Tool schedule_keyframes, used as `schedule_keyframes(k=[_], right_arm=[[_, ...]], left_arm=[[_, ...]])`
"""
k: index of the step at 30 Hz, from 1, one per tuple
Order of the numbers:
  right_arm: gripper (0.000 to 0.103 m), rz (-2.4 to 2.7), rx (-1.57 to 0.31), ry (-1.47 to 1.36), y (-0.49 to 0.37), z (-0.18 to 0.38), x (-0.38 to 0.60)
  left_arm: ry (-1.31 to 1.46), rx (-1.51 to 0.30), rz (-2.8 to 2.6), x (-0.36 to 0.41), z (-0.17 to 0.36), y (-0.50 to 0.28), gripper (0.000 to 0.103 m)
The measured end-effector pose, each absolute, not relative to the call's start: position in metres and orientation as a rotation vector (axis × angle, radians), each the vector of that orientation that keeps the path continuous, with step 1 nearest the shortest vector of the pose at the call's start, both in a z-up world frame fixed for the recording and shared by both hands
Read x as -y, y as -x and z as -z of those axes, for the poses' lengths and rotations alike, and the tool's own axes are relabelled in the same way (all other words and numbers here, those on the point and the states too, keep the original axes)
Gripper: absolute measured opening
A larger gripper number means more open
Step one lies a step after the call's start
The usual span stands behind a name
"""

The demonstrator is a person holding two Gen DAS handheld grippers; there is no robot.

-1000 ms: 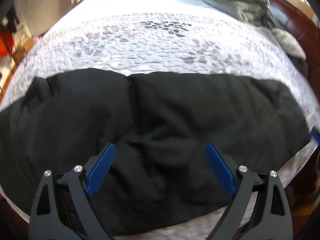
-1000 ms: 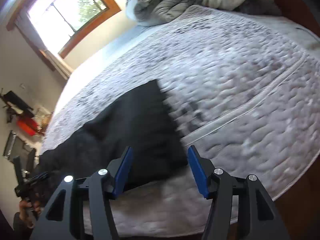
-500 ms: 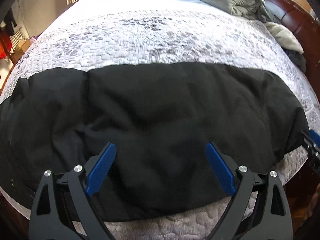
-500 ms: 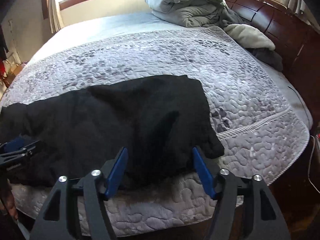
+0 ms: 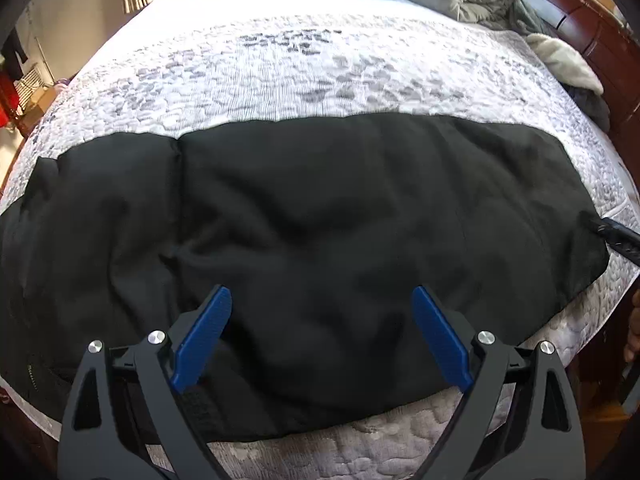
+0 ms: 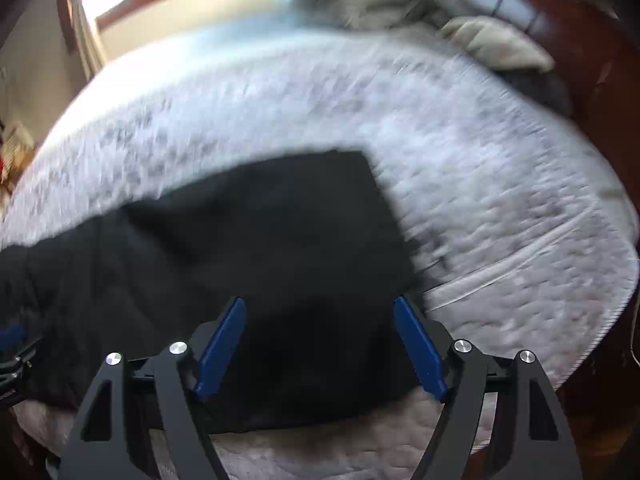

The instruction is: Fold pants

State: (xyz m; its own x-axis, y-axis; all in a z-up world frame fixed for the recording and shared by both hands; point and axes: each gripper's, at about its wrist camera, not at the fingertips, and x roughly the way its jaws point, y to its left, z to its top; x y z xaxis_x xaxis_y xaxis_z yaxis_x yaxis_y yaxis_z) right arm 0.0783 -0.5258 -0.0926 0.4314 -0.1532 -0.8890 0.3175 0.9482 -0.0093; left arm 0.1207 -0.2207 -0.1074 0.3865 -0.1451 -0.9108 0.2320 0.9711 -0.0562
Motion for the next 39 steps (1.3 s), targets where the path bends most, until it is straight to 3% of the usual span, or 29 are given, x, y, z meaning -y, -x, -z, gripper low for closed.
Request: schedule_keyframes(k=[6,17,26,28,32,39], right_arm=[[0.078,0.301,-1.057,-0.112,-0.081,0.087,0.490],[0.078,0.063,-1.027,-0.044,-0.065,0.075,0.337],[0.078,-0.132,-1.017,0.075,-0.051,0.066,0.243],[0.078,-0.177,-1.020,0.072,-0.051,0.067,0.231],[0.078,-0.226,-1.016,0.081,-0.049,0.069,0.209],[0.080,-0.234,-1.032,0.127,-0.048,0.078,0.196]], left_arm=[[-0.026,-1.146,0.160,0.183,0.109,-0.124,0.091],[0.050,-1.088,0.043,0.114,0.082,-0.108,0.091],[0.154,-1.120,-0.132,-0.005,0.083,-0.064,0.091],[0.177,-1.124,-0.178,-0.028,0.085,-0.057,0.090],[0.296,-1.168,-0.142,-0.054,0.093,-0.052,0.071],[0.593,-1.190,0.005,-0.087,0.100,-0.064,0.070]])
